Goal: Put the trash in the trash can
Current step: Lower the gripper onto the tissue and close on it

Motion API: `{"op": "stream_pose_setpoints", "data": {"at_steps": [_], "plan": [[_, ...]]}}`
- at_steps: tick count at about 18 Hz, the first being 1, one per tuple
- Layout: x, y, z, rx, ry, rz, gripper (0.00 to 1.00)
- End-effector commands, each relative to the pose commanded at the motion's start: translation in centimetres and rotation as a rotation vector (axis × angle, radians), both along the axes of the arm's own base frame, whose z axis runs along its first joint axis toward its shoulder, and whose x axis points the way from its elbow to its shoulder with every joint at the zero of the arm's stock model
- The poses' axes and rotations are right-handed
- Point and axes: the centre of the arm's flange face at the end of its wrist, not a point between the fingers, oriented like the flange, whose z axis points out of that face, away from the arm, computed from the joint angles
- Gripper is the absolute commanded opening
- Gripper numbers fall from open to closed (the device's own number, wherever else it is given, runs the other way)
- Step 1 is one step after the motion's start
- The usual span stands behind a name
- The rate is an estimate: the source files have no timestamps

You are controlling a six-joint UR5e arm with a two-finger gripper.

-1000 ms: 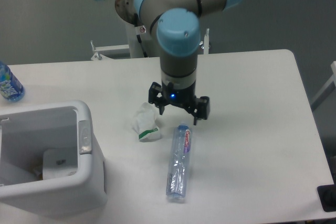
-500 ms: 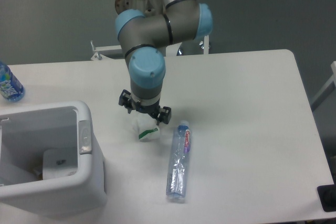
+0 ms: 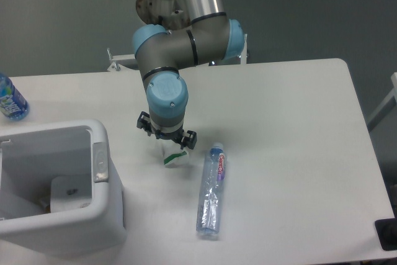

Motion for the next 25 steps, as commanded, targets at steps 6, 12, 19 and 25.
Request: {"op": "stream_pose_setpoints", "data": {"at_steps": [6,12,19,25], "plan": [[-0.3,-0.5,-1.1,-0.046,0.031,-0.015,1.0],[-0.3,-0.6,-2.3,-0.055,0.034,-0.007,1.0],[0.4,-1.5,-3.2,-0.033,0.052,-0.005,0.41],[-0.3,-1.2,-1.3,-0.012,0.069,-0.002,0.0]]}}
